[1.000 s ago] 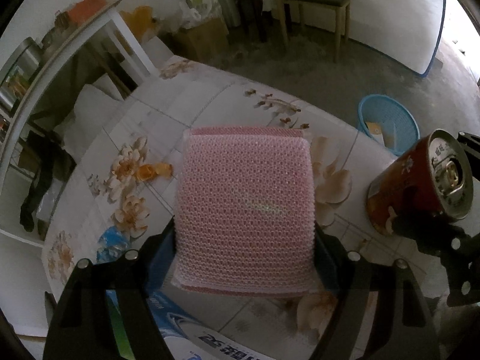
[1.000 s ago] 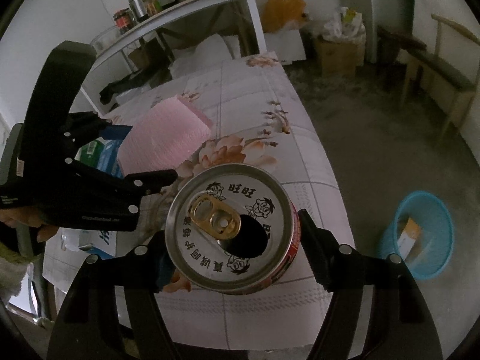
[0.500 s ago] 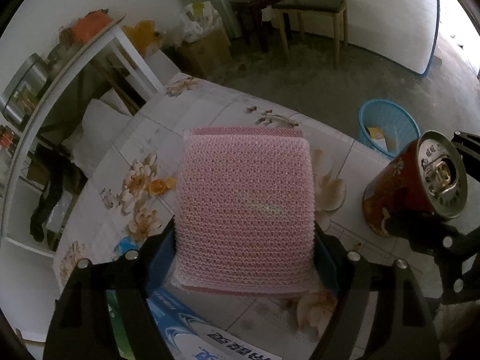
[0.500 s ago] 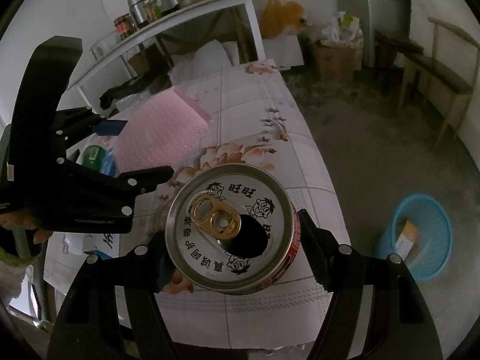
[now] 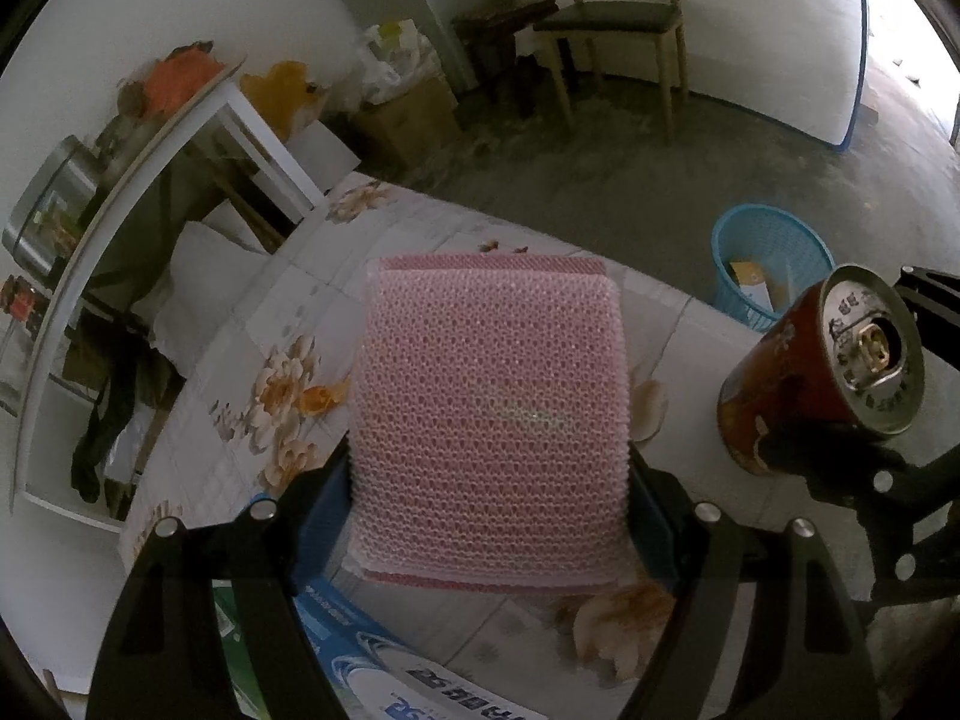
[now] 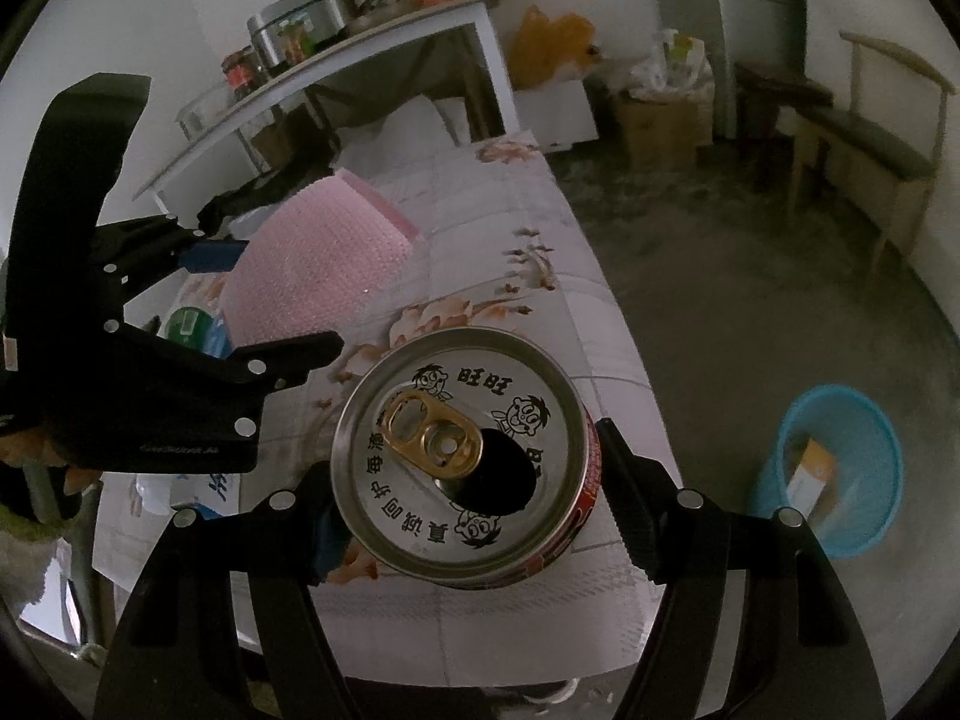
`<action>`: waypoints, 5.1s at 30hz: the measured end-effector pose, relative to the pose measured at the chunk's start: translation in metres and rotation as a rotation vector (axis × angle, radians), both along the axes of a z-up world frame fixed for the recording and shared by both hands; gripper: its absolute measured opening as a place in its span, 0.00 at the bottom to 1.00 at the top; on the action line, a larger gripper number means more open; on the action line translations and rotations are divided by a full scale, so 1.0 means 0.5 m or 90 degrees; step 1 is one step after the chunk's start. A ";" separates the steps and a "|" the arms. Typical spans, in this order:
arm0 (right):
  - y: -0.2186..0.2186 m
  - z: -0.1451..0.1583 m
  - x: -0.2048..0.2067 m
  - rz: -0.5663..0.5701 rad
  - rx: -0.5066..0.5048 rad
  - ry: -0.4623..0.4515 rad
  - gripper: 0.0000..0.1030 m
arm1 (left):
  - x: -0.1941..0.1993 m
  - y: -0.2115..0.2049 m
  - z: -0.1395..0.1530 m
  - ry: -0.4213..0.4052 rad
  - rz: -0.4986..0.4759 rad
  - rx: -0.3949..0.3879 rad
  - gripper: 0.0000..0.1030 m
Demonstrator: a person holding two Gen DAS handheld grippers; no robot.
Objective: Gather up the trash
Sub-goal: 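Carry the pink sponge and red can toward the blue wastebasket with both grippers, then open both grippers over the wastebasket, dropping sponge and can in, then move both open grippers back over the table toward the remaining trash, then grasp the blue plastic bag with the left gripper while the right grasps the orange peel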
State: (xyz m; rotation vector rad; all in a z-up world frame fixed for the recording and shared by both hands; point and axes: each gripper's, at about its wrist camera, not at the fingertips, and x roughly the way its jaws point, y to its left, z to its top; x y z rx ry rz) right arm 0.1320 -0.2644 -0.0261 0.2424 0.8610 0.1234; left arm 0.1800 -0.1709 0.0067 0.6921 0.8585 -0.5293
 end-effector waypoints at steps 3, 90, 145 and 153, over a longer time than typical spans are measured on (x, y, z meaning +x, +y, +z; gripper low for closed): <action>-0.014 0.001 -0.009 -0.012 0.006 -0.004 0.66 | -0.005 -0.016 0.006 -0.003 -0.007 0.000 0.76; -0.074 0.015 0.146 0.017 0.150 0.030 0.75 | -0.077 0.240 0.023 0.060 0.151 -0.326 0.92; 0.056 -0.060 0.277 0.112 0.043 0.127 0.00 | 0.228 0.178 0.042 0.188 0.102 -0.217 0.25; 0.026 -0.016 0.283 0.142 0.056 0.092 0.28 | 0.073 0.109 -0.074 0.255 0.108 -0.221 0.25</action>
